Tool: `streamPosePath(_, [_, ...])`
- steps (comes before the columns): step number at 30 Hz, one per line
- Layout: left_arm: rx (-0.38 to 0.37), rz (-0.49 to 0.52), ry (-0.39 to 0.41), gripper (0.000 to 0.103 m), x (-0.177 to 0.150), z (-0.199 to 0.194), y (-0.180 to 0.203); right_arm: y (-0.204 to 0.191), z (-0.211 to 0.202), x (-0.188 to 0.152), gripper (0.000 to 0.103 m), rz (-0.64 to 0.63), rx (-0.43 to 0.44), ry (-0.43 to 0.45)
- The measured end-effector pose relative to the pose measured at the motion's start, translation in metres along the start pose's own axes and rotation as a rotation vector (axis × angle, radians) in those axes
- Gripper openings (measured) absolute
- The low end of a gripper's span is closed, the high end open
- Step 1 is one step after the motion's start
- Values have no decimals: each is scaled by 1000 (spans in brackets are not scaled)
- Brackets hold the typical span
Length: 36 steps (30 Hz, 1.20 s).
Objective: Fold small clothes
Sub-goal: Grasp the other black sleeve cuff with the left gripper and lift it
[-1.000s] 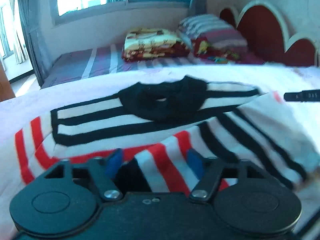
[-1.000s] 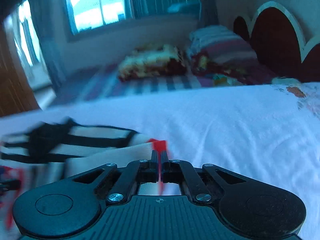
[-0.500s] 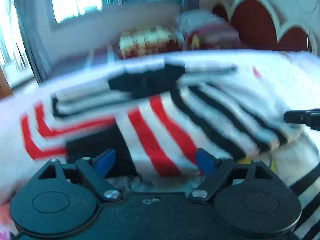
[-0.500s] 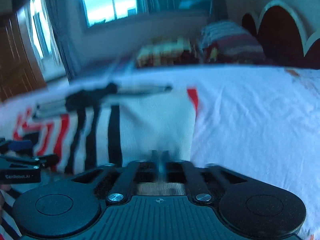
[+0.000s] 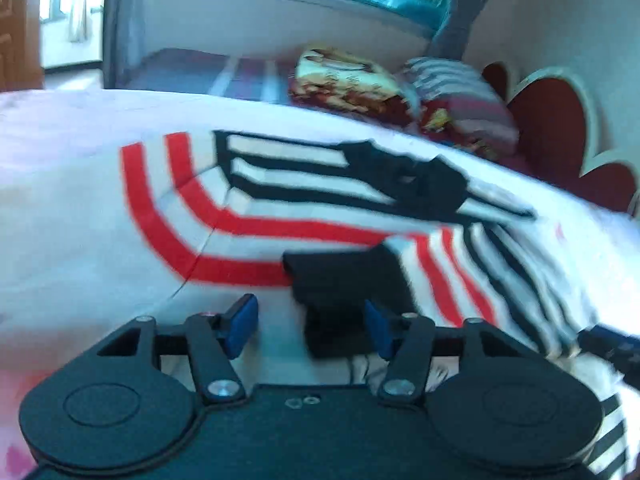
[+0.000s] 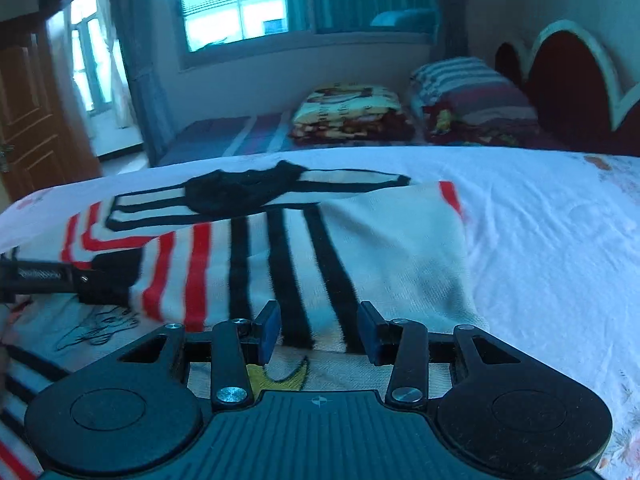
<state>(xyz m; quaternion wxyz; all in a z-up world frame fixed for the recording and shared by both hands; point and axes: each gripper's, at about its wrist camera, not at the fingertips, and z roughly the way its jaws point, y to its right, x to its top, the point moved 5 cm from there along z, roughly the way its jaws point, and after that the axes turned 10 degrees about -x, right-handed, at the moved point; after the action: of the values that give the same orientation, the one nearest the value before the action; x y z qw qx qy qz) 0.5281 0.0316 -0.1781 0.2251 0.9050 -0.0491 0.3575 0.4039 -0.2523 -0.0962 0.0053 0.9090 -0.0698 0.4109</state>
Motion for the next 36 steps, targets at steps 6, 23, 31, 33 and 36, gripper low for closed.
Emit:
streamPosePath(6, [-21,112,-18,6,12,21,11,25,32,1,42,120,-92,-44])
streamPosePath(23, [172,-57,145,49,-27,-96,-70,19,23,8,40,117,-111,-54])
streamPosePath(31, [341,-486,340,36,-76,-216,-221,-18,22,9,40,157,-58,-71])
streamPosePath(33, [321,-551,391,34,-75,-225,-244,-34,22,12,40,144,-45,-71])
streamPosePath(36, [272,-639,461,34,-73,-228,-268,-55,22,15,40,130,-32,-72])
